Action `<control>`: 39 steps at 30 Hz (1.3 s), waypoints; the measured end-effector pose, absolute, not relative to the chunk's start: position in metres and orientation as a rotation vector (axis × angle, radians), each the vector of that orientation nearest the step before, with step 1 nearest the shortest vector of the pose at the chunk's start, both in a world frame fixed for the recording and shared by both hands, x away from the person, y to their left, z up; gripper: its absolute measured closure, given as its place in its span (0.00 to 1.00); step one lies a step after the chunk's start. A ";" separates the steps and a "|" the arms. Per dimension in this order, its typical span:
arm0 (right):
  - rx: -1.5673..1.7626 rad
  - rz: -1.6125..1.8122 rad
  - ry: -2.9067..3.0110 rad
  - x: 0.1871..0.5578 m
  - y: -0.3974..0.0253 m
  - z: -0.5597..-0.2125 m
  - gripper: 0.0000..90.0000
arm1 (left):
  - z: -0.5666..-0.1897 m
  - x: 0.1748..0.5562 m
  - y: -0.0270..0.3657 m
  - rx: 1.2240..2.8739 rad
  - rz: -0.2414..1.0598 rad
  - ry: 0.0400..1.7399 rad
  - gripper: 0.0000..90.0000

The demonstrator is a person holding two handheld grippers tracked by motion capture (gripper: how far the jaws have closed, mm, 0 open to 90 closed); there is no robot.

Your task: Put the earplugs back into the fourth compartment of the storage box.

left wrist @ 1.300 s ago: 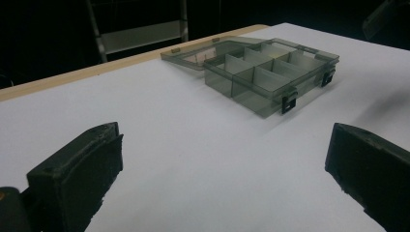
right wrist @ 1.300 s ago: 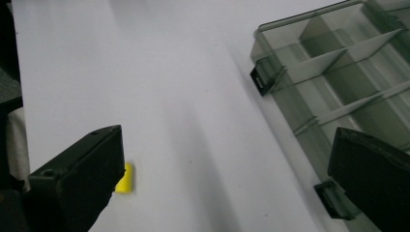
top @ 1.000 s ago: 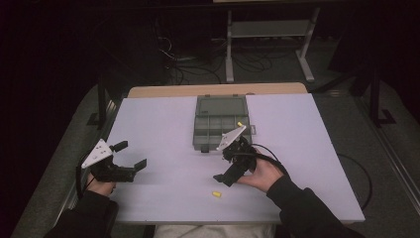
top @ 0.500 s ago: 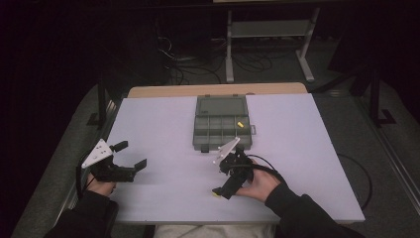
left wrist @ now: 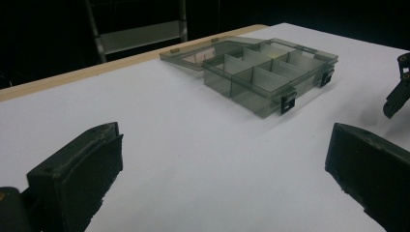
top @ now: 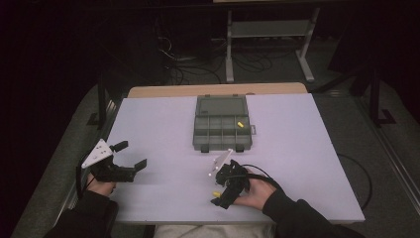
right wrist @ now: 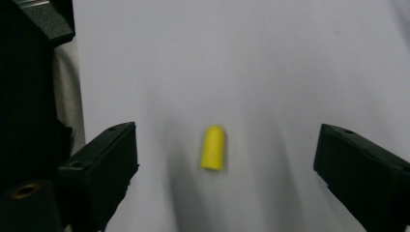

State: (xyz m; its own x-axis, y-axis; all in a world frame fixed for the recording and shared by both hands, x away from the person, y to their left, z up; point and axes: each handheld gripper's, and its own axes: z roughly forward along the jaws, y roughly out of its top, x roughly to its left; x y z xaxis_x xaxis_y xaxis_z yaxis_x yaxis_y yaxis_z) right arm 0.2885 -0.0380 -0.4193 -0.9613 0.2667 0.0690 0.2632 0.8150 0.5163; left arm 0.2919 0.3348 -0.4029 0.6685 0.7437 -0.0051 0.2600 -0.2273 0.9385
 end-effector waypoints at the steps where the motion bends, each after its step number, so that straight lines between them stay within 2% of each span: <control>1: 0.420 0.847 2.996 0.288 -0.037 -0.420 0.14 | -0.403 0.292 0.335 1.792 0.553 0.802 0.00; 3: 0.386 0.839 3.008 0.286 -0.036 -0.421 0.16 | -0.403 0.292 0.335 1.792 0.553 0.801 0.00; 12: 0.354 0.798 3.037 0.282 -0.031 -0.426 0.43 | -0.403 0.292 0.335 1.791 0.552 0.803 0.00; 22: 0.320 0.765 3.017 0.279 -0.028 -0.427 0.86 | -0.403 0.292 0.335 1.789 0.551 0.804 0.00; 39: 0.307 0.790 3.015 0.279 -0.028 -0.416 0.88 | -0.403 0.292 0.335 1.790 0.551 0.805 0.00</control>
